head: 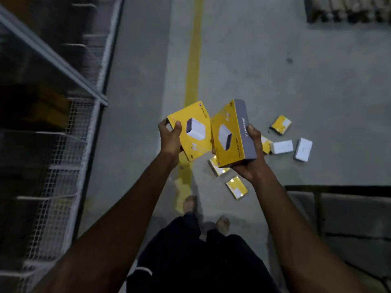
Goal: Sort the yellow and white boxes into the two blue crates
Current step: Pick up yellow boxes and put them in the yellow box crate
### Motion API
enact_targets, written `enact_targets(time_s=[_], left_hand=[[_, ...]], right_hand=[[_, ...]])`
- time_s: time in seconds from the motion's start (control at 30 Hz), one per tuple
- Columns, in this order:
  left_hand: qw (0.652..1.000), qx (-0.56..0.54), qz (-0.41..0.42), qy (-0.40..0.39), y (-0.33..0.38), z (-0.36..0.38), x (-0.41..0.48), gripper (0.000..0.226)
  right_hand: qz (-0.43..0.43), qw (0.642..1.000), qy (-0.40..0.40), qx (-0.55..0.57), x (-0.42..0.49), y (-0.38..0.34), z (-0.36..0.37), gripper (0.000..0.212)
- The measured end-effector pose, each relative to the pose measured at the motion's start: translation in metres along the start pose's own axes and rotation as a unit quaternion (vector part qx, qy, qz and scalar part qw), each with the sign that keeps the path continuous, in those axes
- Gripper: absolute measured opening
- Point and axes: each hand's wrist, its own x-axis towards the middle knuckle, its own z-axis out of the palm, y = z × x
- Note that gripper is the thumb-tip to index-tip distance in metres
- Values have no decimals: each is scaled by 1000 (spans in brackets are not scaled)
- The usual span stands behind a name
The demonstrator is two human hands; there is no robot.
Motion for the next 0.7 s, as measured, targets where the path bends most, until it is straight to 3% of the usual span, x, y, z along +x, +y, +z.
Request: enact_targets(time_s=[0.1, 0.2, 0.27, 0.3, 0.47, 0.7], left_hand=[[995, -1, 43, 90, 20, -45, -32, 36], [978, -138, -61, 143, 31, -91, -63, 40], [945, -275, -153, 85, 35, -123, -80, 47], [938, -304, -159, 56, 35, -137, -87, 46], [917, -382, -113, 18, 42, -193, -105, 41], [889, -457, -30, -20, 89, -309, -132, 51]], right_hand=[[19, 995, -4, -93, -8, -4, 46, 86], [62, 986, -53, -143, -9, 1, 86, 96], [92, 978, -94, -160, -9, 6, 113, 89], [109, 973, -115, -169, -10, 9, 127, 88], [148, 955, -184, -179, -4, 48, 206, 109], [172, 918, -249, -255, 17, 130, 314, 84]])
